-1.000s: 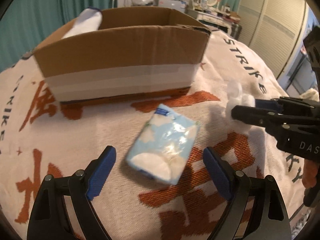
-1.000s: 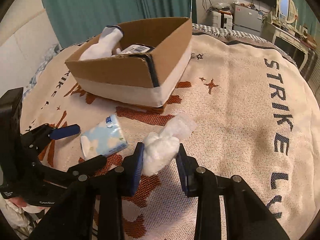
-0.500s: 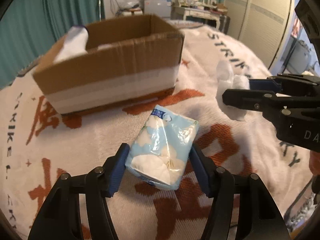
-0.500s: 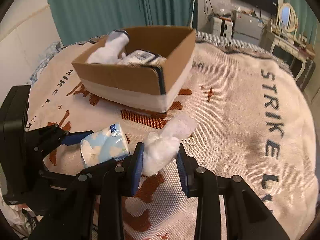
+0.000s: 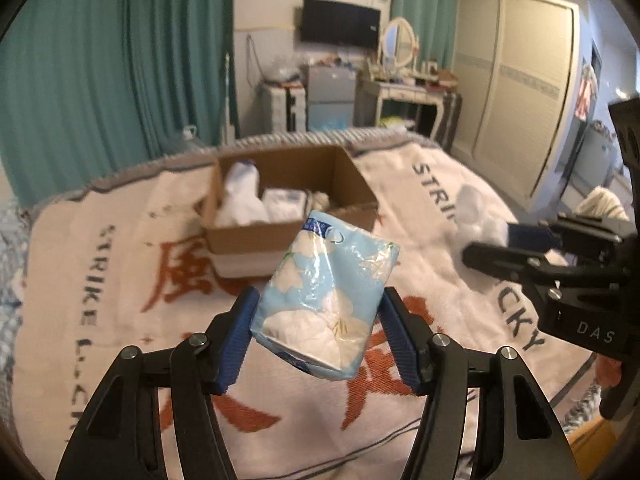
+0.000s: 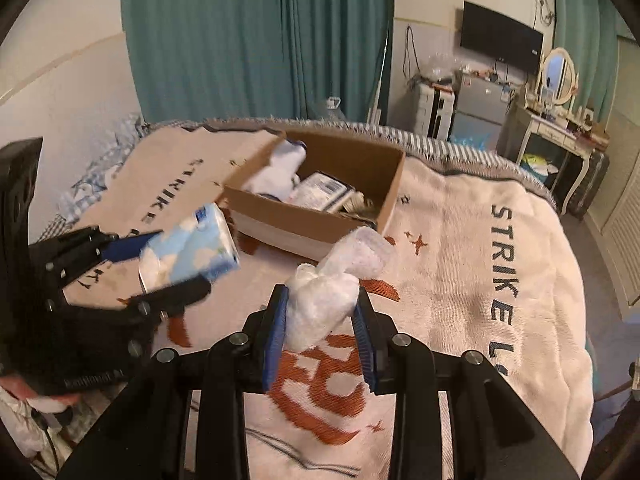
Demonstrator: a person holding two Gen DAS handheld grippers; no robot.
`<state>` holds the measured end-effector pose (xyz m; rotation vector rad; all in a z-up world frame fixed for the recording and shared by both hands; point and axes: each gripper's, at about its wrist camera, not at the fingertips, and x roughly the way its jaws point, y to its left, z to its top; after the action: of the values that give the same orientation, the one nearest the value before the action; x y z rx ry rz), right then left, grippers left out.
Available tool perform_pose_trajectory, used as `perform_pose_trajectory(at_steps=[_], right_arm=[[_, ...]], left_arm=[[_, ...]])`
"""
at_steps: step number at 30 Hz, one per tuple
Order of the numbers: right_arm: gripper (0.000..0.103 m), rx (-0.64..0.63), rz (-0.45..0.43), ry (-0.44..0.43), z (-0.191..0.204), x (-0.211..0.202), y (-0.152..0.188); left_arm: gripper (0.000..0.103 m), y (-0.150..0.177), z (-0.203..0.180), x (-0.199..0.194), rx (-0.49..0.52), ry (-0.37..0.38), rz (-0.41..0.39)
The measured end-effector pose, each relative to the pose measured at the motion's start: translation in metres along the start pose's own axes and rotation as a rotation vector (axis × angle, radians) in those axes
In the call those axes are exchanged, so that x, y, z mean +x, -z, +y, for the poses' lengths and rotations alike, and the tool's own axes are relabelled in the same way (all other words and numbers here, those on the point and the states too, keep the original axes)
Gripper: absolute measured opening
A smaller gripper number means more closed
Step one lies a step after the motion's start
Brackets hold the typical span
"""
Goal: Organize soft objects
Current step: 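Carry the tissue pack and plastic bag into the box and open both grippers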
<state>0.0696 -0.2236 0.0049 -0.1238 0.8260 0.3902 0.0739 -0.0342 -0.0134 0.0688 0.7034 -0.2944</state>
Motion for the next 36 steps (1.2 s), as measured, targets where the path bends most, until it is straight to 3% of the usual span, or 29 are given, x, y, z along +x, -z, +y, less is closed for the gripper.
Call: perform_pose_trajectory(at_steps=[9, 19, 26, 36], right_arm=[[0.032, -0.015, -0.107, 0.037, 0.032, -0.059, -0.041], [0.032, -0.011, -0.22, 0.027, 0.041, -0.072, -0.109], [0.032, -0.001, -0.23, 0.018, 0.026, -0.029, -0.153], [0.032, 0.05, -0.142, 0.024, -0.018, 0.098, -0.173]], left_arm=[[0.061, -0.021, 0.028, -0.059, -0.011, -0.014, -0.134], [0.061, -0.065, 0.051, -0.052, -0.005, -0.014, -0.224], [0.061, -0.088, 0.07, 0.0, -0.018, -0.007, -0.192], [0.061, -0.108, 0.083, 0.105, -0.016, -0.019, -0.106]])
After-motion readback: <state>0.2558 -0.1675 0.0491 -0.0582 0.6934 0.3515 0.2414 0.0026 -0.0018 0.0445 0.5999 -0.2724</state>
